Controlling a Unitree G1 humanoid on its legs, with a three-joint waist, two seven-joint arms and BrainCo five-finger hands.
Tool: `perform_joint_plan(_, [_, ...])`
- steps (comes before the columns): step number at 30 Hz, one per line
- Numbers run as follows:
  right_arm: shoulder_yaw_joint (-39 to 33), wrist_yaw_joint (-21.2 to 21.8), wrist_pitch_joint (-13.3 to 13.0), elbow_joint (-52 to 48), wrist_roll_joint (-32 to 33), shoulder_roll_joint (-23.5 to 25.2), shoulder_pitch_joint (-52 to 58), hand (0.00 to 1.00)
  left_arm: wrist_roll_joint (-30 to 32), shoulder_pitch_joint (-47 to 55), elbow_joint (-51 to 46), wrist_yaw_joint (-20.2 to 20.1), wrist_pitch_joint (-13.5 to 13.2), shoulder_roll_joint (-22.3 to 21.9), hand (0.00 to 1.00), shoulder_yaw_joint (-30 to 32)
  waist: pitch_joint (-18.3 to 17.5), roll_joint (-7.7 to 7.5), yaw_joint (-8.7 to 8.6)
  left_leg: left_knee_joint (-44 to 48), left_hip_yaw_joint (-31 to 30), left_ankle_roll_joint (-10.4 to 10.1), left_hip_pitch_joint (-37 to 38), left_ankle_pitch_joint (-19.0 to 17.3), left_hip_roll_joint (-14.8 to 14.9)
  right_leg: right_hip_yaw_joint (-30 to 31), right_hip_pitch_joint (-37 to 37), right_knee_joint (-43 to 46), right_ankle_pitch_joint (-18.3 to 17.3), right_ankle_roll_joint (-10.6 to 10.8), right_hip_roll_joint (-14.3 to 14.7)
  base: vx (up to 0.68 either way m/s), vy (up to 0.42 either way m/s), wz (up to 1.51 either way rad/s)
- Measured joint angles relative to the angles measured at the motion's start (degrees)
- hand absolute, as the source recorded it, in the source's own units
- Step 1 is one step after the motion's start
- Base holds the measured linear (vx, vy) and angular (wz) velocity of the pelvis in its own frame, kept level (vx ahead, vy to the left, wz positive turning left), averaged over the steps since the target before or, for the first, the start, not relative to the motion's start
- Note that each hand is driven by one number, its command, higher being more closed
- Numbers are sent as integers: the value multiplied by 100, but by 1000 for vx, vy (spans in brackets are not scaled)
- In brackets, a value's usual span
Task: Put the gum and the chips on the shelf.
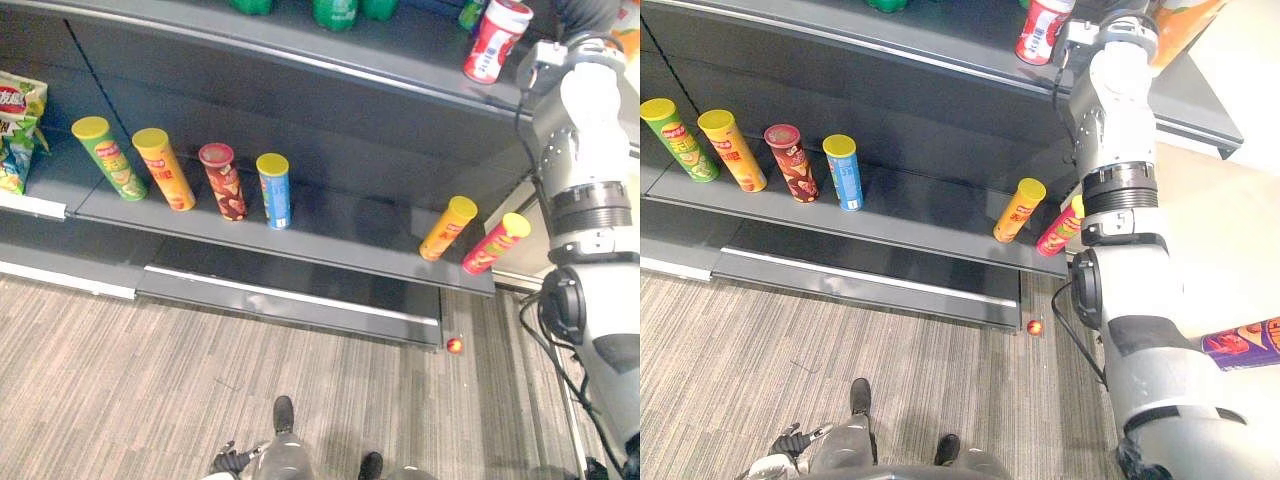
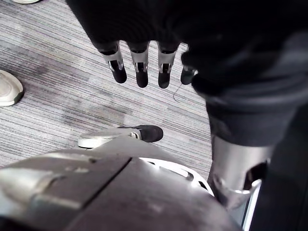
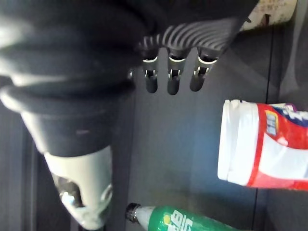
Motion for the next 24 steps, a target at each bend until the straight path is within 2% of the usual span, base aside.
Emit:
perform_joint_plan(7, [-189, -190, -32, -1103, -386, 0, 559, 0, 179, -1, -14, 76, -1, 0, 0, 1, -8, 8, -12, 0, 9, -25, 19, -19, -7, 0, -10, 49, -1, 2, -23, 0, 0, 0])
perform_joint_plan(13, [-194, -289, -436, -3417, -1258, 64, 1936, 0, 407, 110, -11, 119, -2, -7, 0, 5, -253, 20, -101, 1, 18, -21, 26, -21, -64, -7, -15, 46, -14, 23, -83, 31, 7, 0])
perform_joint_plan(15, [-191, -222, -671, -4230, -1448, 347, 2785, 0, 453, 168, -12, 117, -5, -24, 0, 2, -357, 53, -141, 1, 29, -21, 57, -39, -77, 2, 0, 52, -21, 33, -103, 17, 2, -1])
perform_joint_plan(18, [-53, -91, -725, -4685, -1576, 583, 3565, 0, 506, 213, -11, 119, -6, -68, 0, 3, -420, 120, -204, 1, 39, -27, 82, -70, -75, 19, 6, 60, -24, 36, -108, 1, 1, -2])
perform_joint_plan(19, [174, 120, -730, -5018, -1618, 607, 4171, 0, 601, 247, -11, 112, -12, -87, 0, 3, -446, 164, -220, 1, 38, -26, 91, -74, -76, 15, 4, 77, -46, 47, -118, 0, 0, 0])
perform_joint_plan(24, [953, 650, -910, -5652, -1734, 819, 5490, 0, 651, 320, -3, 105, -17, -112, 0, 5, -496, 214, -279, 1, 40, -27, 97, -74, -77, 19, -3, 93, -112, 46, -125, 0, 0, 0])
